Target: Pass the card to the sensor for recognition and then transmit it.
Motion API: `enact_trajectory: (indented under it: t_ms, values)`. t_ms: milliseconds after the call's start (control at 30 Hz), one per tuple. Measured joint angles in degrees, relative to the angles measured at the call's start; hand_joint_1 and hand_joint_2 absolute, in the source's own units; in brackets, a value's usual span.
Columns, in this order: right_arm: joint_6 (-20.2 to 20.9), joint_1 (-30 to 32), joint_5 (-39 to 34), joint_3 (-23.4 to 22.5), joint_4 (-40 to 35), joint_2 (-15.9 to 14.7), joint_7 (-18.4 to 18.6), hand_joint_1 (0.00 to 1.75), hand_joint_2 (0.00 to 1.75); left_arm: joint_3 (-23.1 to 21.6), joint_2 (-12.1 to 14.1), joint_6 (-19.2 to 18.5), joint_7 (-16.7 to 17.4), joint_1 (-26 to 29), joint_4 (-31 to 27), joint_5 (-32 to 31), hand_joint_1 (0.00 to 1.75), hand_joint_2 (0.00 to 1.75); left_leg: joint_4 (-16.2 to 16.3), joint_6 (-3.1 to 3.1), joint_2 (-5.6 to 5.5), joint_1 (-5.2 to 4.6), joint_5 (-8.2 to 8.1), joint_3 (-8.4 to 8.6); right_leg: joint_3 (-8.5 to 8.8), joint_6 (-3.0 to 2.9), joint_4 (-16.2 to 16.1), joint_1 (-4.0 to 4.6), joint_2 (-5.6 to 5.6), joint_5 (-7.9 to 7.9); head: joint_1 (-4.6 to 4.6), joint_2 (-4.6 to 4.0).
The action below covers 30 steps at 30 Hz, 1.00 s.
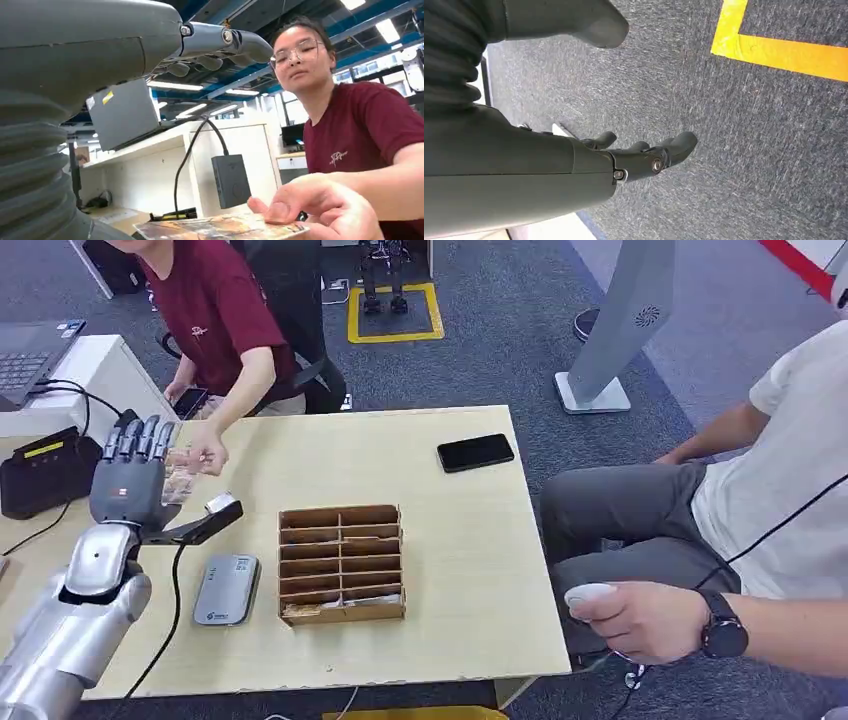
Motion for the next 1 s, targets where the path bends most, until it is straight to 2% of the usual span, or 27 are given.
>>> enact_trajectory:
  t_ms: [267,300,833,1000]
  values:
    - [-0.2,0.0,0.0,0.2,0.0,0.1,0.0,0.00,1.75,2.1,0.0,0.1,-0.1,-0.5,2.3,0.4,0.00,1.75,0.0,0.00,0.00,0.00,0.00,0.00,0.00,0.00,0.0,0.00,-0.01,0.00,0.00,0.00]
    - [-0.2,0.0,0.0,0.2,0.0,0.1,0.1,0.00,1.75,2.2,0.0,0.1,-0.1,-0.6,2.5,0.4,1.75,1.75,0.0,0.00,0.00,0.00,0.00,0.00,0.00,0.00,0.0,0.00,-0.01,0.00,0.02,0.00]
    - [-0.6,-0.1,0.0,1.4,0.0,0.1,0.4,0.00,1.75,5.4,-0.8,-0.1,-2.9,-1.2,3.9,6.8,1.75,1.75,0.0,0.00,-0.01,0.00,0.00,-0.02,0.00,0.00,0.0,0.00,-0.02,0.00,0.00,0.00]
    - [-0.8,-0.2,0.0,1.5,0.0,0.1,-0.1,0.00,1.75,6.3,-1.2,-0.1,-4.8,-0.8,3.9,9.4,1.75,1.75,0.0,0.00,-0.01,0.00,0.00,-0.03,0.00,0.00,0.0,0.00,-0.02,0.00,0.00,0.00]
